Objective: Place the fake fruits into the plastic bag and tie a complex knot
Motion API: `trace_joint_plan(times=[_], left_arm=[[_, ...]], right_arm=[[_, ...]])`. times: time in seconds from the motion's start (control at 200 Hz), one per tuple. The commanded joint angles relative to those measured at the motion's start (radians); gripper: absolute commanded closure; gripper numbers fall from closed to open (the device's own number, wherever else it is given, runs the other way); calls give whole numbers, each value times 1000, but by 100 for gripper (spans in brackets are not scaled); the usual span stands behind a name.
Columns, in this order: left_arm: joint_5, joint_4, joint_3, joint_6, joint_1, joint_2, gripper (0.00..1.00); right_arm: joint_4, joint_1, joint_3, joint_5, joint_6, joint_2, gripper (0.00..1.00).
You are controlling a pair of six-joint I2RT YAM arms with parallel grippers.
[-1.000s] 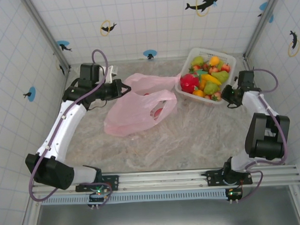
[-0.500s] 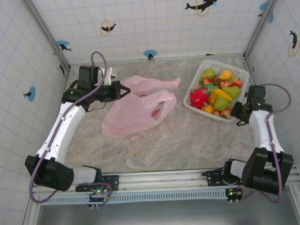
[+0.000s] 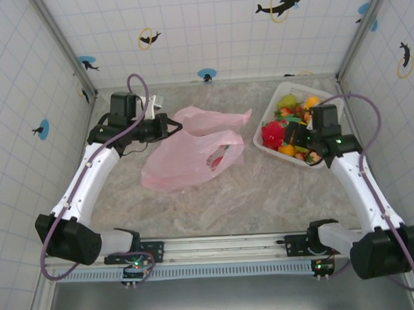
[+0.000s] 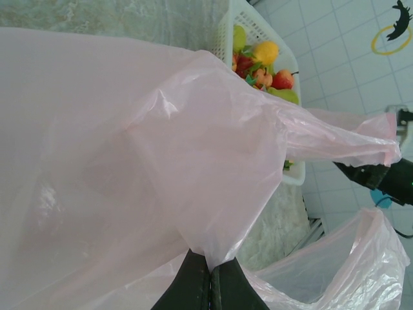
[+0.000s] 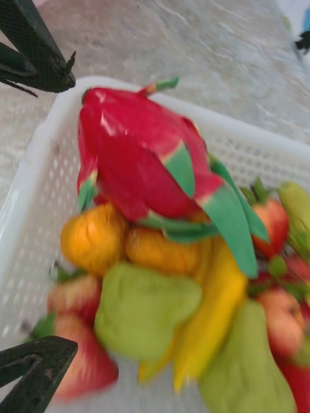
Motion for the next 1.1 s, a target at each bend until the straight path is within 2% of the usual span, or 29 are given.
trace_joint_plan(times=[0.0,0.11,0.275,0.405,0.52,0.721,1.096], left_arm=[[22,31,-12,-14,-2,-25,100],[21,35,-18,-14,-7,-27,100],[5,35,-18,-14,-11,-30,100],[0,35,-17,-14,-13,-30,100],[0,35,-17,-14,-16,-29,100],[-9,35,-13,-13,-19,-31,100],[-7,33,-4,-11,-20,-26,100]], right_arm=[[135,35,34,-4,138,91,0],[204,41,62,3,244,170,0],[186,45,95,2,355,277,0],[120,47,146,12,356,339,0],[169,43,144,-59,385,362,0],[170,44,120,-62,432,386,0],[231,45,87,-193,467,454,0]])
